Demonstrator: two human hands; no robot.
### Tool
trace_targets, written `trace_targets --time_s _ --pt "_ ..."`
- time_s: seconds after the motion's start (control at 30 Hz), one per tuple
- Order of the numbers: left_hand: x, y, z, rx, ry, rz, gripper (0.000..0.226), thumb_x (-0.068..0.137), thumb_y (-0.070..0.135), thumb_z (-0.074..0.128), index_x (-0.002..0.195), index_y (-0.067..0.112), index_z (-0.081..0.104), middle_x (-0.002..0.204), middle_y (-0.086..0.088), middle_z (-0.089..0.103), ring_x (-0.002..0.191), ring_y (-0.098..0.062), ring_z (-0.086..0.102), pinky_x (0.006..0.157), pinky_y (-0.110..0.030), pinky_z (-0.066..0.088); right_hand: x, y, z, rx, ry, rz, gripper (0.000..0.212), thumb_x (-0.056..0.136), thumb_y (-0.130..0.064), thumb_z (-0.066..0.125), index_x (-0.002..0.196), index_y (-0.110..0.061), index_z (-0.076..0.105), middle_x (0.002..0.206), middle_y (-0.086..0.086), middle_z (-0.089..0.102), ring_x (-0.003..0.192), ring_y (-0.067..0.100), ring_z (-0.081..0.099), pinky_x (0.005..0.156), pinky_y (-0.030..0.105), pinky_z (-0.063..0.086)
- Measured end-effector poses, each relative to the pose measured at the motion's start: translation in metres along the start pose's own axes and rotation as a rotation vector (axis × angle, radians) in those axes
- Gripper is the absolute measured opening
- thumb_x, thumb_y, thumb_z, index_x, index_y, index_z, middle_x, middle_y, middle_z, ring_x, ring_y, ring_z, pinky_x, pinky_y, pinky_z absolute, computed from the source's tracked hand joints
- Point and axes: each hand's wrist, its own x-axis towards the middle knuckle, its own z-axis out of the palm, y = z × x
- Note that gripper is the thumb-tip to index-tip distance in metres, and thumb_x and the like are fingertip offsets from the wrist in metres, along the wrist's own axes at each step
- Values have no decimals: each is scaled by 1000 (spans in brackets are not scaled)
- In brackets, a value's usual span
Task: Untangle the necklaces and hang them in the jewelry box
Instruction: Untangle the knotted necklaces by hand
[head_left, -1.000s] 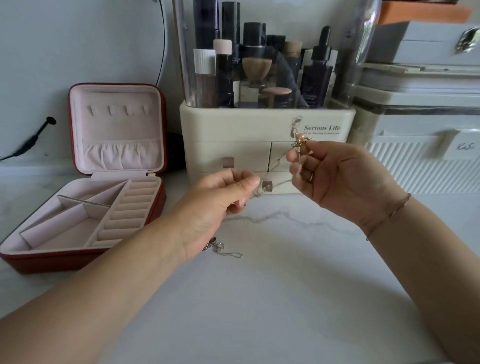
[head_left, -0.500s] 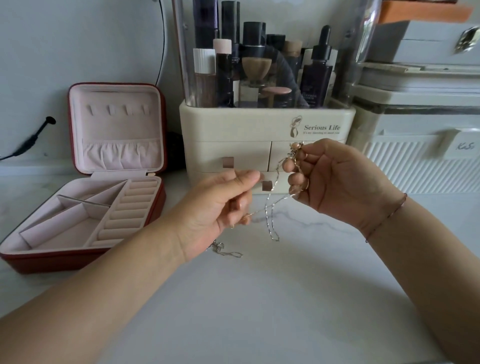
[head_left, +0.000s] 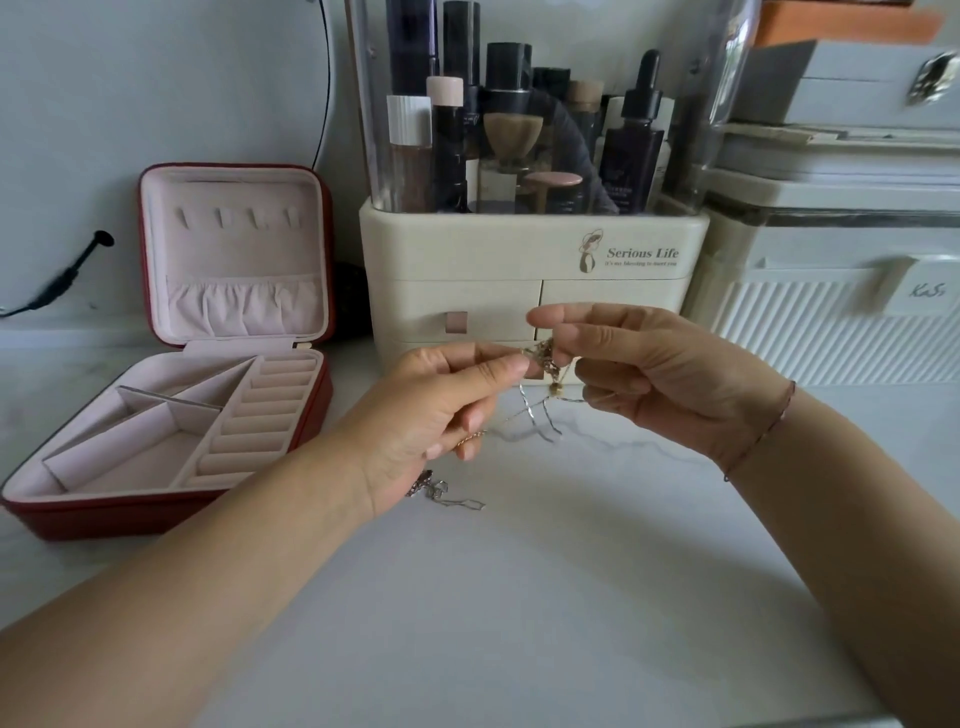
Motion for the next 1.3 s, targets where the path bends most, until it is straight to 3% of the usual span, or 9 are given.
trace_targets --time_s 0.23,0.47,0.57,0.73,0.9,1.0,1.1,1.2,1.3 --pt "2 6 -6 -267 9 -37 18 72 33 63 60 21 66 50 7 40 36 -7 31 46 -20 42 0 2 -3 -46 69 45 26 71 -11 67 97 -15 67 77 0 68 37 4 21 44 16 17" --pt "4 7 -14 -401 -59 -13 11 77 27 62 79 18 67 55 7 31 38 -5 23 39 -16 30 1 2 -5 -75 16 116 30 68 -8 68 97 -11 69 74 2 67 40 5 23 41 14 21" --pt "5 5 -15 -401 -112 2 12 78 25 64 87 18 69 54 8 31 37 -4 22 36 -16 28 -1 4 -1 -112 -90 202 27 81 -3 62 106 -8 70 73 4 64 43 7 29 43 15 30" --pt "3 7 -14 -327 -204 18 21 85 27 57 99 19 71 55 6 30 36 -4 20 37 -17 24 0 6 3 -11 -313 310 53 88 -20 47 134 4 42 81 8 69 32 2 30 40 14 26" --pt "1 7 -11 -315 -273 1 28 84 32 54 100 17 71 53 5 33 35 -4 19 36 -17 25 2 7 4 13 -369 345 35 96 -25 36 120 -6 53 86 10 71 27 2 28 39 13 24" --pt "0 7 -11 -317 -292 -6 27 84 32 53 97 17 71 52 5 33 33 -3 19 35 -16 25 2 6 4 -39 -315 314 40 90 -27 44 122 -5 53 90 11 72 30 2 29 43 16 22" --pt "0 6 -12 -311 -289 -21 26 83 32 55 91 14 71 50 6 33 33 -3 18 34 -16 24 2 4 3 -47 -169 242 29 94 -22 50 117 -7 57 102 16 71 45 9 52 48 16 41" --pt "1 6 -12 -287 -257 -45 22 83 28 58 86 13 72 50 5 31 31 -3 18 33 -16 26 1 4 -2 -142 -4 114 25 96 -21 50 117 -9 57 106 13 72 76 17 65 66 24 45" --pt "1 7 -11 -227 -179 -86 19 80 27 59 83 13 72 48 6 31 31 -3 18 33 -16 26 0 5 -2 -206 114 40 21 96 -22 50 113 -15 60 101 4 74 88 12 66 82 32 40"
